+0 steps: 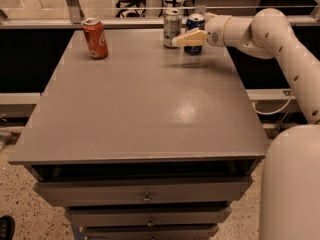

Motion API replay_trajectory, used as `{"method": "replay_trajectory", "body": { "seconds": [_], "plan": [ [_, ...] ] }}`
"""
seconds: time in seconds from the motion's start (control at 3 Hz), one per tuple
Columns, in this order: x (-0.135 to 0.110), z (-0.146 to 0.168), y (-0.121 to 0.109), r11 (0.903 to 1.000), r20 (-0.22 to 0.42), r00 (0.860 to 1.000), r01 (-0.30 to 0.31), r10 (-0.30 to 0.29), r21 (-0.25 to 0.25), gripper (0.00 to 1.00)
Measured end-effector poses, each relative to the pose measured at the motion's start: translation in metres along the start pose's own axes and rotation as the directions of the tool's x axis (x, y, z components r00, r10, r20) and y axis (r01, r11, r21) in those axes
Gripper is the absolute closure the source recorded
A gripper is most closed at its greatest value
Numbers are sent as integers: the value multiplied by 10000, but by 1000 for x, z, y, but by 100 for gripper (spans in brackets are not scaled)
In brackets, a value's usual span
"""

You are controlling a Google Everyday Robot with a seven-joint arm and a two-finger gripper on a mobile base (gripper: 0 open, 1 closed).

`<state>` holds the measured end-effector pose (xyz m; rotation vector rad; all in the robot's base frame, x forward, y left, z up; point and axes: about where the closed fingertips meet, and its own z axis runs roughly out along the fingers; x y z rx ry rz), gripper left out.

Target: Move pepsi can near 7up can

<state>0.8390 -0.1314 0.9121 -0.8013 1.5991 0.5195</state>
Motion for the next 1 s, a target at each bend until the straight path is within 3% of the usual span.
{"method": "replay_trajectory", "body": {
  "seconds": [0.33,0.67,1.0],
  "plan": [
    [-6,-33,15,9994,244,9992,317,-315,-101,0],
    [-16,-97,50,9964,717,9938,852,-847,-39,0],
    [3,-102,49,9982,522,9969,593,-590,-47,0]
  ]
}}
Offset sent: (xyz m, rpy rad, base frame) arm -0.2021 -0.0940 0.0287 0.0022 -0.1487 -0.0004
